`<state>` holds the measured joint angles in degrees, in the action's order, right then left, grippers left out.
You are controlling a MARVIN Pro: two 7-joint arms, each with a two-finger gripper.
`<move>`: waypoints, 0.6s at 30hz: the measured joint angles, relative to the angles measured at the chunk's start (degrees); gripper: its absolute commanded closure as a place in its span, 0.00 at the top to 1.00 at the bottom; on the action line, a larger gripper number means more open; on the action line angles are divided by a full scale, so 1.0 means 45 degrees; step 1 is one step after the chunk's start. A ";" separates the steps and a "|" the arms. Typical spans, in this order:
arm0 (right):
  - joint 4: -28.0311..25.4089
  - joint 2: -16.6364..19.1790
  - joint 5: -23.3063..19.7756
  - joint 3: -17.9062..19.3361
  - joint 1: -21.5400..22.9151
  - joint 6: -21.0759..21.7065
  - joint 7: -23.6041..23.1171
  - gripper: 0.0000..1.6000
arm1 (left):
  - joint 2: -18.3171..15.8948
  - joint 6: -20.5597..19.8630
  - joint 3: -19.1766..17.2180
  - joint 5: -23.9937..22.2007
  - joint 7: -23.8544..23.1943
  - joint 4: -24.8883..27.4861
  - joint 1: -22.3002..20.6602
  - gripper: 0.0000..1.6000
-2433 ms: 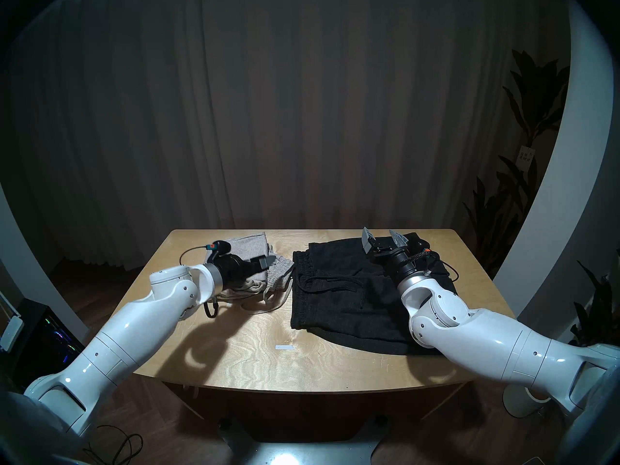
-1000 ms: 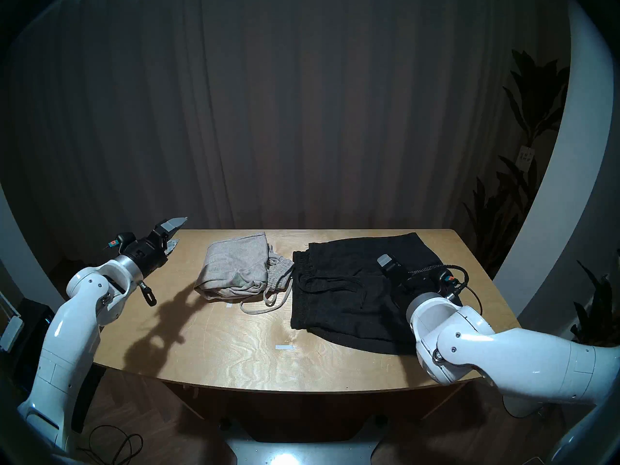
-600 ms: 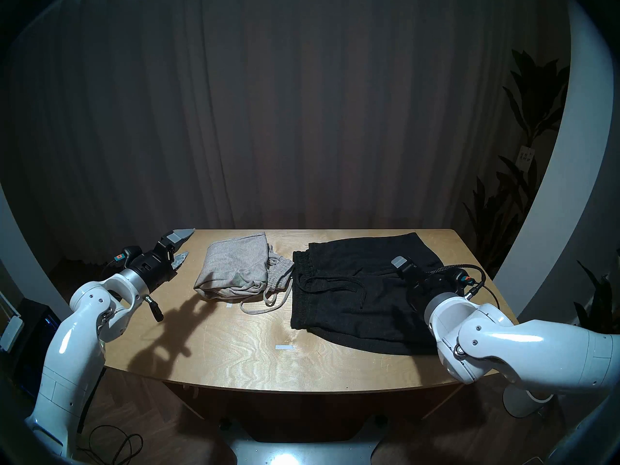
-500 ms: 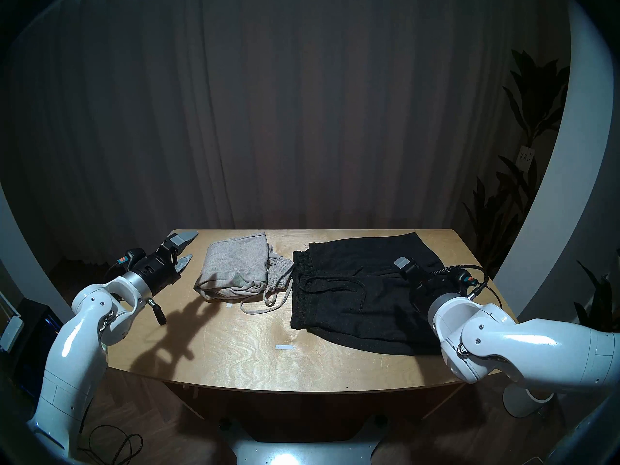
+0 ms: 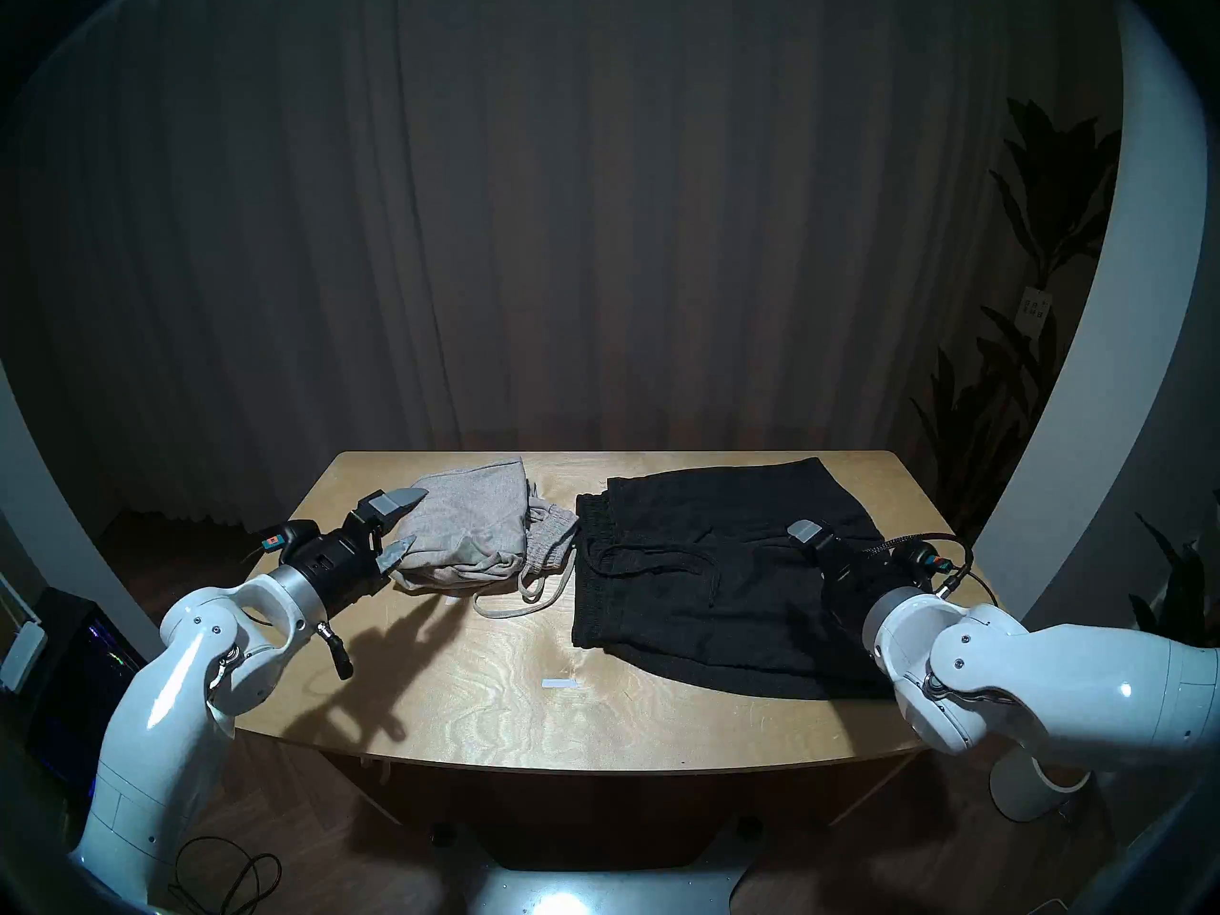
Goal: Fold pants twice and stack them
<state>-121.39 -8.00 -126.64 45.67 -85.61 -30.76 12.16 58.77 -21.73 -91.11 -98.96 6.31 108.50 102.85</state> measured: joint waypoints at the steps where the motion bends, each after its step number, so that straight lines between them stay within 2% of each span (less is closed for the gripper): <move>1: 0.0047 0.0030 -0.0095 0.0018 -0.0029 0.0096 -0.0211 1.00 | 0.0021 -0.0012 0.0024 -0.0024 0.0077 0.0097 0.0034 1.00; 18: 0.0911 0.0286 -0.1382 0.0089 -0.0673 0.1426 -0.3071 1.00 | 0.0089 -0.0494 0.0668 -0.0271 0.1101 0.0891 0.0306 1.00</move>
<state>-117.29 -6.71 -132.86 46.07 -88.64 -24.34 -1.66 59.17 -23.95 -88.10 -100.18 11.26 112.51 104.23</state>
